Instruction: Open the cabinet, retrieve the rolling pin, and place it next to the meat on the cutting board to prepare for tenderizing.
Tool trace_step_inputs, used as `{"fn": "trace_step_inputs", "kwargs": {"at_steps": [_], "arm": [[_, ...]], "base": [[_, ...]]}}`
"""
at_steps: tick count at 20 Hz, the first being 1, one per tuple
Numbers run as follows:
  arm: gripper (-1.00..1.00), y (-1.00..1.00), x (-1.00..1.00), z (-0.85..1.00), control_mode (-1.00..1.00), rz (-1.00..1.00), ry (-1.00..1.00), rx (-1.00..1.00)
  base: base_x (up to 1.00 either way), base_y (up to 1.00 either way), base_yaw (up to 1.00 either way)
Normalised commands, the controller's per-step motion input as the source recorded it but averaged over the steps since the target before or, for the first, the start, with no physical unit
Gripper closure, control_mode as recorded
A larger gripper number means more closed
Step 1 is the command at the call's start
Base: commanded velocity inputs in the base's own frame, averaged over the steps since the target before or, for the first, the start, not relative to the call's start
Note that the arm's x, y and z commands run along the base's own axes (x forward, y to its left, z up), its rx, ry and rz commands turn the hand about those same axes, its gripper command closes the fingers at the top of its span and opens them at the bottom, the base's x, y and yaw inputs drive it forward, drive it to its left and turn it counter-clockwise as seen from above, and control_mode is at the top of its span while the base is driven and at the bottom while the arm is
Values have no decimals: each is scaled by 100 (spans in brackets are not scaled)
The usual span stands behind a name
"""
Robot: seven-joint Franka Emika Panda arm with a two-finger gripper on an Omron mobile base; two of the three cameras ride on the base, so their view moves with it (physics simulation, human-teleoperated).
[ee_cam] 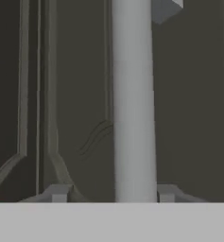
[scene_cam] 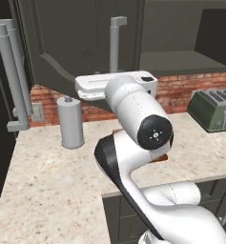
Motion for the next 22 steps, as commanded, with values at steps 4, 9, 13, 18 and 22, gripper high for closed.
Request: {"fn": "trace_step_inputs", "kwargs": {"at_steps": [4,9,13,18,22], "arm": [[-100,-21,-43,0,-100,1,-6,15],[-100,-27,-49,1,-100,3,-5,16],[-100,-48,-47,12,-100,6,-2,20],[-100,-60,-22,17,-100,7,0,21],[-100,-59,0,10,-100,12,0,22]], "base": [[0,0,0],[0,0,0],[0,0,0],[0,0,0],[0,0,0]]}}
